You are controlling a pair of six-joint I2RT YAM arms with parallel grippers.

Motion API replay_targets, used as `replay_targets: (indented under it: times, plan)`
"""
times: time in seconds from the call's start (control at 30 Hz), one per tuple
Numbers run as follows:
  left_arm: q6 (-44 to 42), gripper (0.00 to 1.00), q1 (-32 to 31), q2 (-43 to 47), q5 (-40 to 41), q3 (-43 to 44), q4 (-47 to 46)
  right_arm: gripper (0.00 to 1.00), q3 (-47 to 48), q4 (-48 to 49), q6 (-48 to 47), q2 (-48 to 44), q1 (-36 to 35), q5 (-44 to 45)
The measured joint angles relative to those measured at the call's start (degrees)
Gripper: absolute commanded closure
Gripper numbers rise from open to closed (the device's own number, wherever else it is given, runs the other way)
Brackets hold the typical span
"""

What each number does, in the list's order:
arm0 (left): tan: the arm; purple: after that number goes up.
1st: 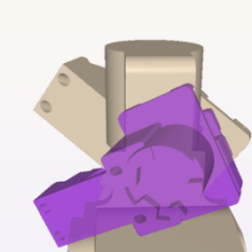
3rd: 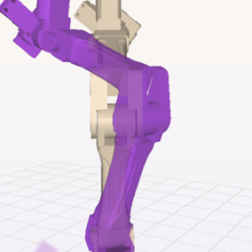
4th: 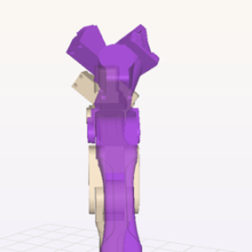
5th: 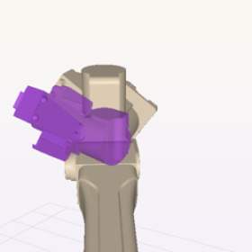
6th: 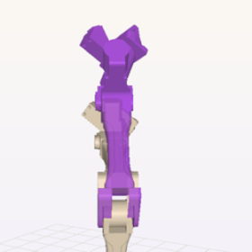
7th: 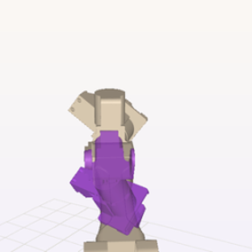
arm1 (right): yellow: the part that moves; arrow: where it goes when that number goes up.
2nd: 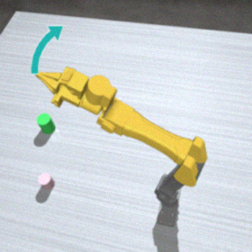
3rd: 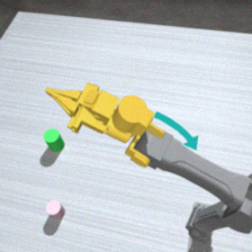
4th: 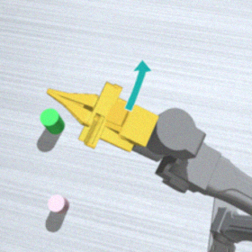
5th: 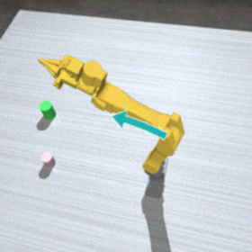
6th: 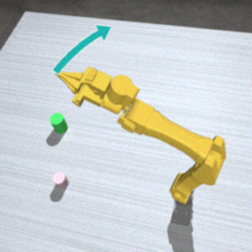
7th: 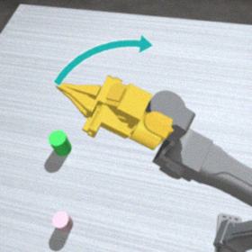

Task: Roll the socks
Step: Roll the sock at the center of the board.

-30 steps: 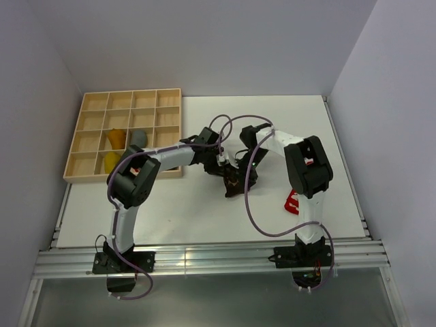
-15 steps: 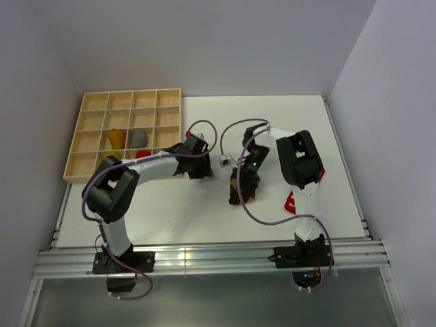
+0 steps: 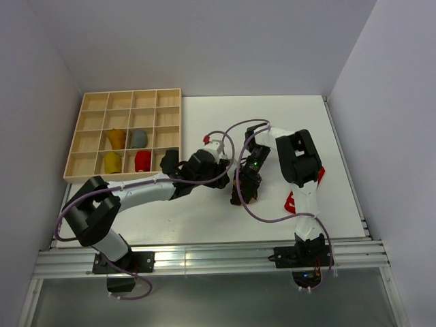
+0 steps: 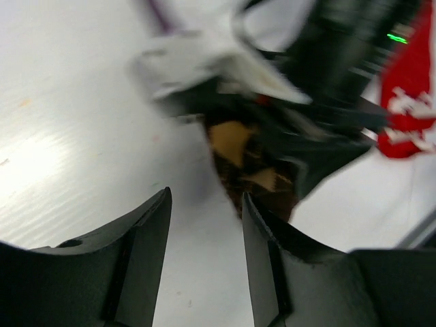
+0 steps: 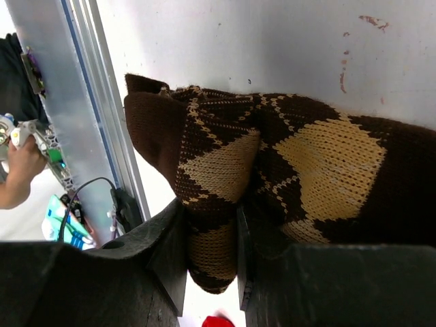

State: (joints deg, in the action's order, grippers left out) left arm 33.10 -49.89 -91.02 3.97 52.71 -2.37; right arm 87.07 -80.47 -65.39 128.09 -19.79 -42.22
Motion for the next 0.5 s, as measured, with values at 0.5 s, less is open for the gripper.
replay_targets:
  times: [0.5]
  plan:
    - [-16.09, 0.49, -4.2, -12.63, -15.82, 6.03, -5.42, 0.8, 0.37, -0.35, 0.68, 0.42, 0.15, 0.07]
